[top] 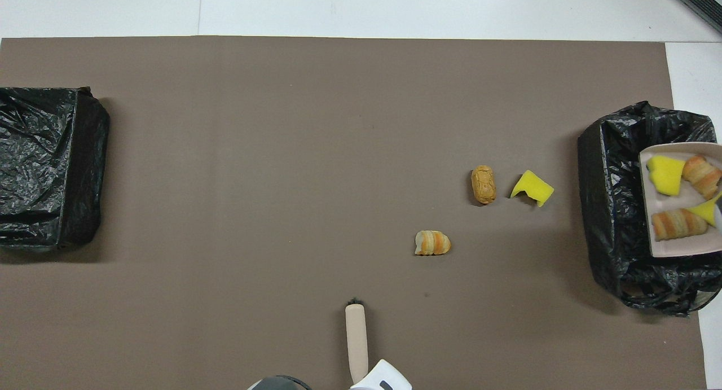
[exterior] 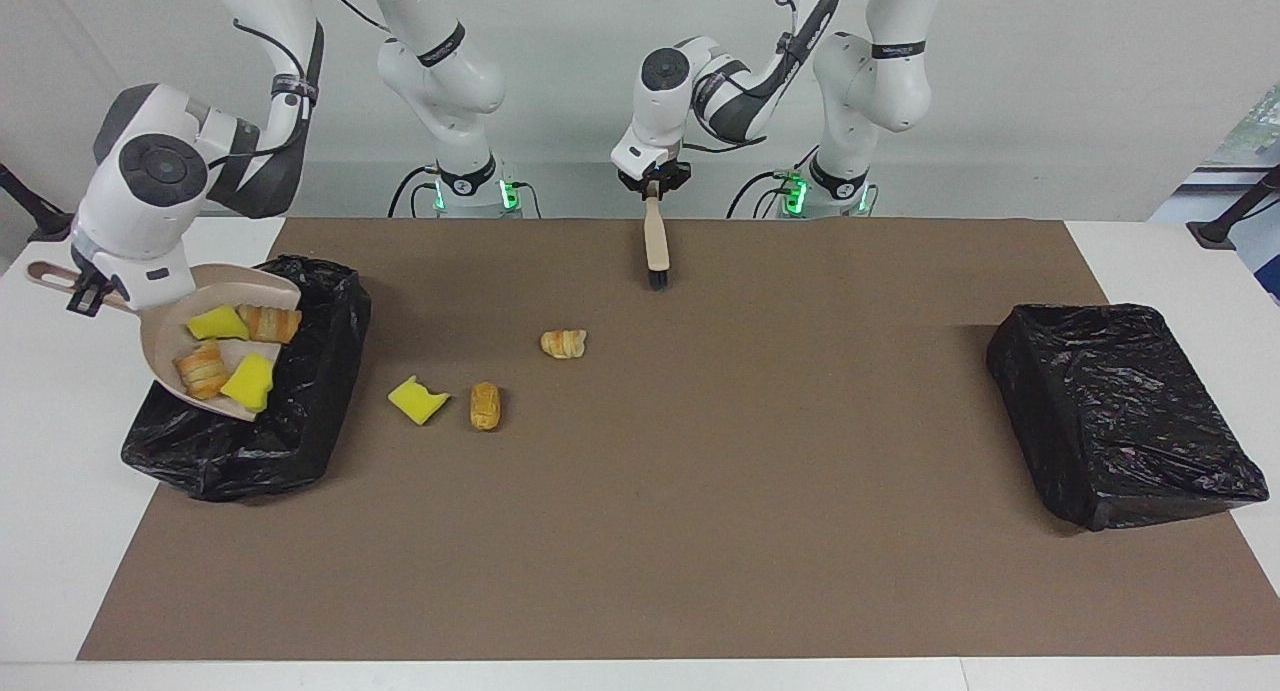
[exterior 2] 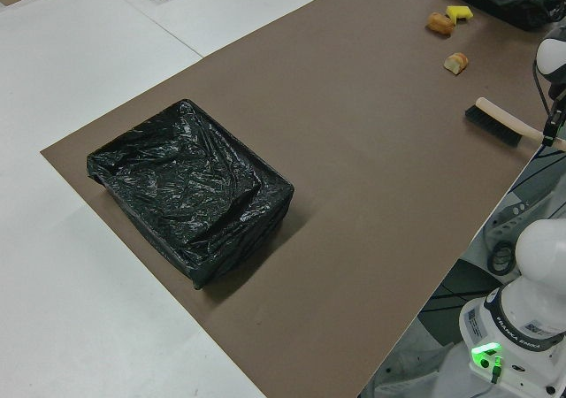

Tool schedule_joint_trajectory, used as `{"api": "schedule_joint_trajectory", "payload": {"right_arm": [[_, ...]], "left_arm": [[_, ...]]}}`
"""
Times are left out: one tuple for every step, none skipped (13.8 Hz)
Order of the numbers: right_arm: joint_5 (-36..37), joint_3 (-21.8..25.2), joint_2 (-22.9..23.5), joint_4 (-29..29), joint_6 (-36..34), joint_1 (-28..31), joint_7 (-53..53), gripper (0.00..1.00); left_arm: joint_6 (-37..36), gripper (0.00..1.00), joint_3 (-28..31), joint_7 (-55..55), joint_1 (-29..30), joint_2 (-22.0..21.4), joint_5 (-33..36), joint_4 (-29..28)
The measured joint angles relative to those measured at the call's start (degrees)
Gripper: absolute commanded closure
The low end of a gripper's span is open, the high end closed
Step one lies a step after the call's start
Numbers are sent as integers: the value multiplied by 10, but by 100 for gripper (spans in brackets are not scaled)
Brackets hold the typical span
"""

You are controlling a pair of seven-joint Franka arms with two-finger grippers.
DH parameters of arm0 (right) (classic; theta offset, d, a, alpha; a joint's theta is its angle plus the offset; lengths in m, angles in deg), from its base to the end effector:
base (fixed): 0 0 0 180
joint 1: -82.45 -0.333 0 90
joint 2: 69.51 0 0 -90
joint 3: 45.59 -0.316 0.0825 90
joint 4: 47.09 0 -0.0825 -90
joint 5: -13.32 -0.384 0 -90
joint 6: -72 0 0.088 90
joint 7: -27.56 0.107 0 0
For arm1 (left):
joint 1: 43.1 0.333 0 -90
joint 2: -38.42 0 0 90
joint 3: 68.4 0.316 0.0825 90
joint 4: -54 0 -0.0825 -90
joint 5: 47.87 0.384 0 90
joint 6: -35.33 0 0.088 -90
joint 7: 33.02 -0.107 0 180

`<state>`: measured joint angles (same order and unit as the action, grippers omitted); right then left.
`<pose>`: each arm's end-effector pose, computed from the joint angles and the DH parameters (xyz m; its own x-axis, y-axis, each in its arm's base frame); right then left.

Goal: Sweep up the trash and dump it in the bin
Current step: 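Tip the dustpan over the black bag with the right gripper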

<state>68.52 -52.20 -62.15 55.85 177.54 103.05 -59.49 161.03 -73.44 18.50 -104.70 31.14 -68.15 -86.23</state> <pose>0.5672 -0.2117 0.4976 -0.0838 0.6319 -0.7705 0.9879 -0.0487 -0.1473 0.1691 -0.4219 0.3397 0.9579 -0.0397 -0.2842 -0.0316 -0.9990 0.0332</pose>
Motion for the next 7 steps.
{"api": "schedule_joint_trajectory", "payload": {"right_arm": [[19,0,-6,-1,-9,-10,0,100],[37,0,-14,-1,-13,-15,0,100],[49,0,-24,-2,-14,-16,-2,100],[56,0,-34,-2,-14,-16,-9,100],[61,0,-45,-3,-14,-15,-21,100],[64,1,-56,-4,-14,-15,-30,100],[63,1,-66,-6,-14,-15,-34,100]], "left_arm": [[0,5,1,-9,5,1,0,0],[0,0,2,-15,12,2,0,0],[0,0,3,-19,23,2,0,1],[-3,0,3,-28,41,2,2,6],[-11,0,4,-43,60,1,6,15],[-26,0,5,-58,79,1,10,27],[-42,0,6,-74,99,0,16,42]]}}
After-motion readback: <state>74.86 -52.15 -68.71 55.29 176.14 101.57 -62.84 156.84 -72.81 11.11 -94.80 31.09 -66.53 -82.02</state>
